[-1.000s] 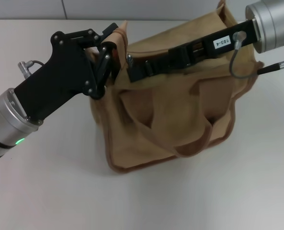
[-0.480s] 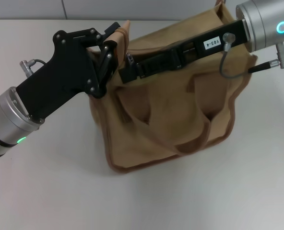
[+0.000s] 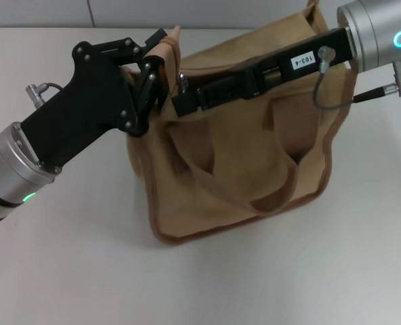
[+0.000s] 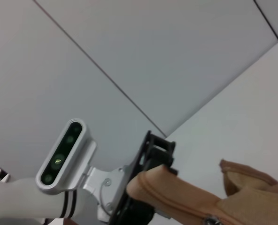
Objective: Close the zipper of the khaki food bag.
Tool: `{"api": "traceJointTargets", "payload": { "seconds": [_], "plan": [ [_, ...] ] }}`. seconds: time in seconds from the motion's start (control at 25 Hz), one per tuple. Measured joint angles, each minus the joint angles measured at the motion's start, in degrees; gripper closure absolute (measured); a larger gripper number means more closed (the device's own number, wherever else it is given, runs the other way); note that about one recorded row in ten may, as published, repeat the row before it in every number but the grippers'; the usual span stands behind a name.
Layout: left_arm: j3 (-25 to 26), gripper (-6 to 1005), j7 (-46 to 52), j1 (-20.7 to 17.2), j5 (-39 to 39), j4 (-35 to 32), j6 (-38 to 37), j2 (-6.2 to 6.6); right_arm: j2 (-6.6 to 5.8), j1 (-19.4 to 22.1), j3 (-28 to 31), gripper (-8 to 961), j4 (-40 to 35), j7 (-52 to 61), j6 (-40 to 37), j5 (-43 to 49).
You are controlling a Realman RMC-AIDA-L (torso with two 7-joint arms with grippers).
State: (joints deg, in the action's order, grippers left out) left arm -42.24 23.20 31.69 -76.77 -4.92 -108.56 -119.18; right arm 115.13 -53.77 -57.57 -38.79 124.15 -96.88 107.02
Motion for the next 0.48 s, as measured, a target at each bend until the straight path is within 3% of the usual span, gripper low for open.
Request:
{"api": "traceJointTargets", "payload": {
  "seconds": [0.32,0.48],
  "plan": [
    [0.04,877,-0.03,0.19,0.10,0.00,0.13,0.00,0.10,0.07,-0.31,309,-0.46,-1.54,-2.39,-2.23],
    [-0.08,875,-0.10,0.24,0.10,0.00,0.19,0.00,0.11,0.09,-0.08,308,-0.35,-1.41,0.33,-0.58]
  ]
}}
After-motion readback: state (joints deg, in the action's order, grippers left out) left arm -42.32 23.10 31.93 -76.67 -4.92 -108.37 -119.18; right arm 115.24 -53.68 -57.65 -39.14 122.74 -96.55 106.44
